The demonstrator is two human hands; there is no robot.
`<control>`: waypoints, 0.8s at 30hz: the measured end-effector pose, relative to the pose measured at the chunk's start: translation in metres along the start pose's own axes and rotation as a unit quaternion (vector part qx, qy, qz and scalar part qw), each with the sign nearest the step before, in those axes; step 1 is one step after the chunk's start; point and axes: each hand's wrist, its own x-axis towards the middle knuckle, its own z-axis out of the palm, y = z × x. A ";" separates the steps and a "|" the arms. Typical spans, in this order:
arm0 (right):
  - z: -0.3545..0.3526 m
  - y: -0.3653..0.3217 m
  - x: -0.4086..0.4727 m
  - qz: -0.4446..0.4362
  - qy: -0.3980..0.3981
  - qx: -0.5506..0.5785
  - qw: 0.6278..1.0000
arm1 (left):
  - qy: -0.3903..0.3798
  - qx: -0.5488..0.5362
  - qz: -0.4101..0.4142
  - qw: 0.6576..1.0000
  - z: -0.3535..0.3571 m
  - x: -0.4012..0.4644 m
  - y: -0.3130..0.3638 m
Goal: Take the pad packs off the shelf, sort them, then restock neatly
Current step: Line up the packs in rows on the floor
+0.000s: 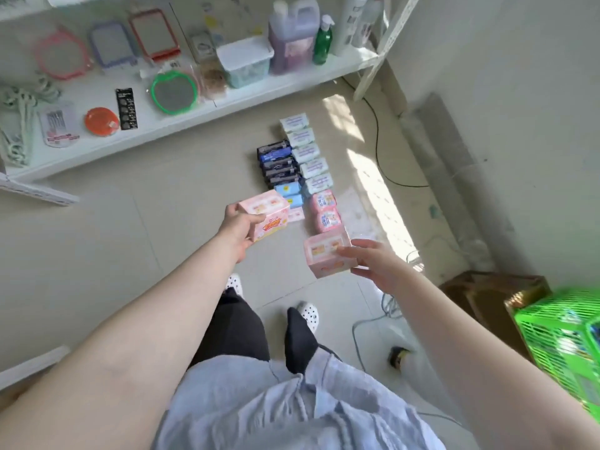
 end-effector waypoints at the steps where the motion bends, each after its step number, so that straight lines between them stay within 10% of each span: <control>1: -0.005 0.004 0.005 0.007 0.001 0.009 1.000 | 0.005 -0.001 0.002 1.000 0.010 0.004 -0.007; 24: 0.024 0.241 0.518 0.103 0.048 0.106 0.988 | 0.030 0.057 -0.064 0.996 0.099 0.488 -0.278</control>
